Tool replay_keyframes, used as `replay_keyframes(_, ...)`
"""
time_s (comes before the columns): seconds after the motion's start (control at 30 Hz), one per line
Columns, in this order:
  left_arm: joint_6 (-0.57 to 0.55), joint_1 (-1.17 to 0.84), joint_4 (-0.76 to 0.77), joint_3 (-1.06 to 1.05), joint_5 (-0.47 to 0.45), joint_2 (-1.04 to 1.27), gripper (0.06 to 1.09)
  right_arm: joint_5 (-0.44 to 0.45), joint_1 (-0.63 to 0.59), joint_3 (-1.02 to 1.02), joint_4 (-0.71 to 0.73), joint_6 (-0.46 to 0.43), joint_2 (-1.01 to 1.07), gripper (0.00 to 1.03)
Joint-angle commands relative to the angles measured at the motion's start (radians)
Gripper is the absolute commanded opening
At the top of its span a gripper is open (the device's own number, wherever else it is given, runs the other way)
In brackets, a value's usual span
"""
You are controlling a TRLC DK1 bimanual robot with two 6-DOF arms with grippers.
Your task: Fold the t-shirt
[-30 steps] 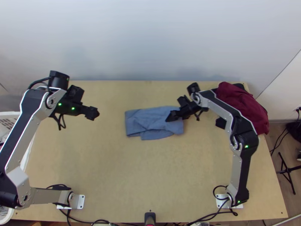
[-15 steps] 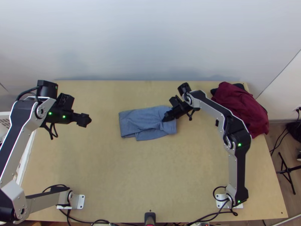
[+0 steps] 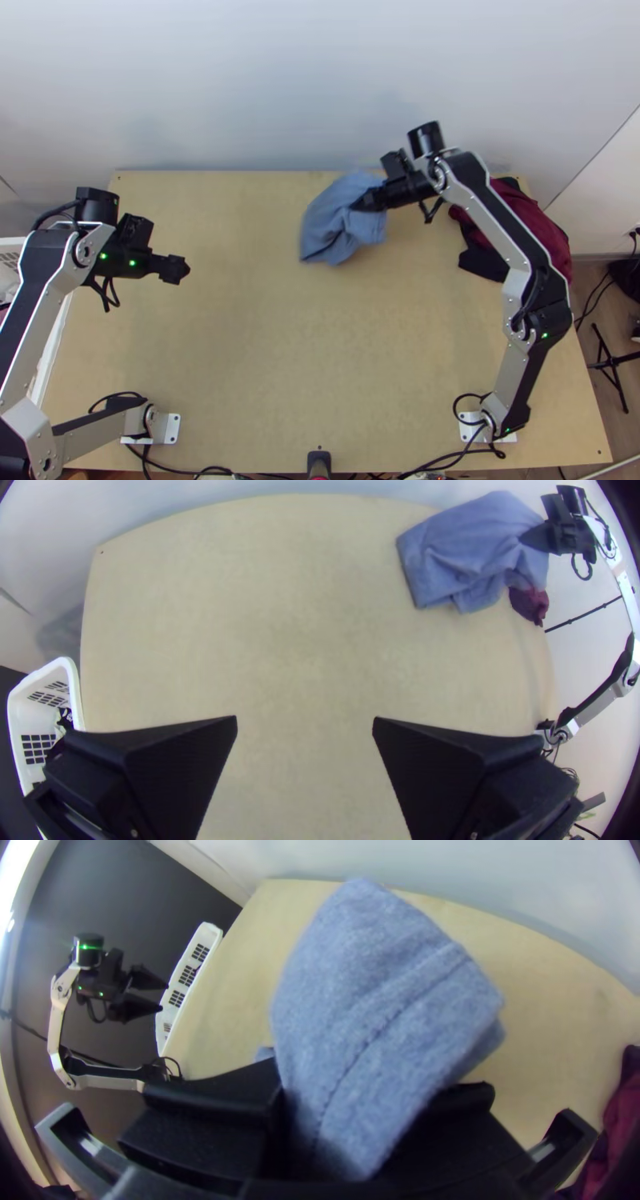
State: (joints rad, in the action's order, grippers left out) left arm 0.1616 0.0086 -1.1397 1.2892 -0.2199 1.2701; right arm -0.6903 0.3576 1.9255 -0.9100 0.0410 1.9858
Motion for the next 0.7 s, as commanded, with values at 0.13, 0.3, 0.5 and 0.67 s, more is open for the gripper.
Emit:
replay_keyframes(0.13,0.021,-0.006,-0.003,-0.057,-0.001,-0.034,1.05,0.095,-0.132,0.287,-0.125,0.005,0.039,0.03)
replay_keyframes(0.3,0.046,0.004,-0.017,-0.074,-0.001,-0.055,1.05,0.12,-0.221,0.389,-0.139,0.005,0.079,0.03)
replay_keyframes(0.5,0.065,0.002,-0.006,-0.179,-0.001,-0.104,1.05,0.146,-0.325,0.403,-0.142,0.0,0.102,0.03)
replay_keyframes(0.67,0.076,0.004,-0.003,-0.243,-0.001,-0.158,1.05,0.146,-0.407,0.406,-0.142,0.003,0.091,0.03)
